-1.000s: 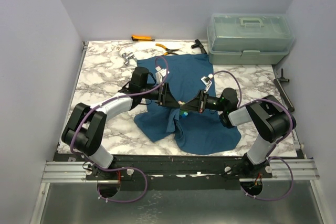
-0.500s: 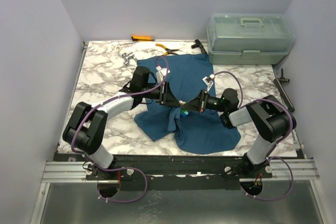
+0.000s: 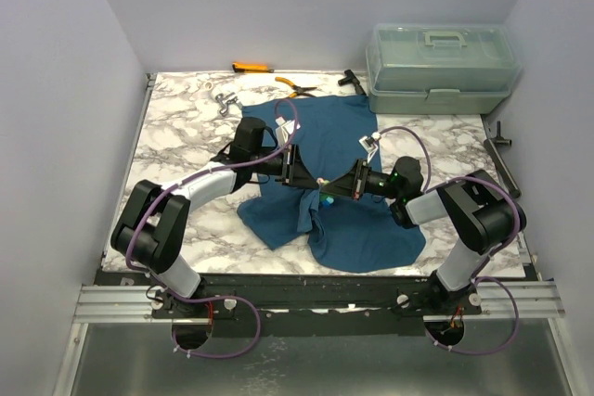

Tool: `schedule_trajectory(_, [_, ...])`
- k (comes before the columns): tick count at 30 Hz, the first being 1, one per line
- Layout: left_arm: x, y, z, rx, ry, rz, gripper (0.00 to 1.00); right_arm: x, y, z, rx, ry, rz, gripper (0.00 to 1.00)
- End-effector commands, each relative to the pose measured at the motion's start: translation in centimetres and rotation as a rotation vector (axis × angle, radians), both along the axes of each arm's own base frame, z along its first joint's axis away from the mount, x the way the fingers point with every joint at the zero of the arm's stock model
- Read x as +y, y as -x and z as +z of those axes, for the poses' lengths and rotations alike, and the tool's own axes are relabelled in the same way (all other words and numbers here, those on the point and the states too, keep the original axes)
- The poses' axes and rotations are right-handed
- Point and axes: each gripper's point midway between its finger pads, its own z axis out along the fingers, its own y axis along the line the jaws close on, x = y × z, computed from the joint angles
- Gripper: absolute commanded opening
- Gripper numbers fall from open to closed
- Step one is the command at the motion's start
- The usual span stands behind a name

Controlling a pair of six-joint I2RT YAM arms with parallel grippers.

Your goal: Remove the brooch from the garment

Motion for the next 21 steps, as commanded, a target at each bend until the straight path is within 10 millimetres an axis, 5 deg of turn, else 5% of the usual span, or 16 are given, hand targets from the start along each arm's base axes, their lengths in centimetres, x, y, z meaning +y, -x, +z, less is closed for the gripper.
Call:
schedule_trajectory(1, [-0.1, -0.5, 0.1, -0.01, -0.013, 0.008, 0.37, -0.2, -0.4, 1.1, -0.077, -0.012, -0.026, 0.01])
schedule_trajectory(6, [0.0, -0.5, 1.6, -0.026, 0.024, -0.012, 0.56, -0.3, -0.5, 0.8, -0.074, -0.008, -0.027, 0.01])
schedule_trajectory(9, [0.0, -1.1, 2.0, -0.035, 0.022, 0.012, 0.59, -0.3, -0.6, 0.8, -0.072, -0.007, -0.029, 0.0])
schedule_trajectory(21, [0.0, -2.5, 0.7, -0.049, -0.025, 0.075, 0.43, -0.3, -0.9, 0.7, -0.043, -0.006, -0.047, 0.0])
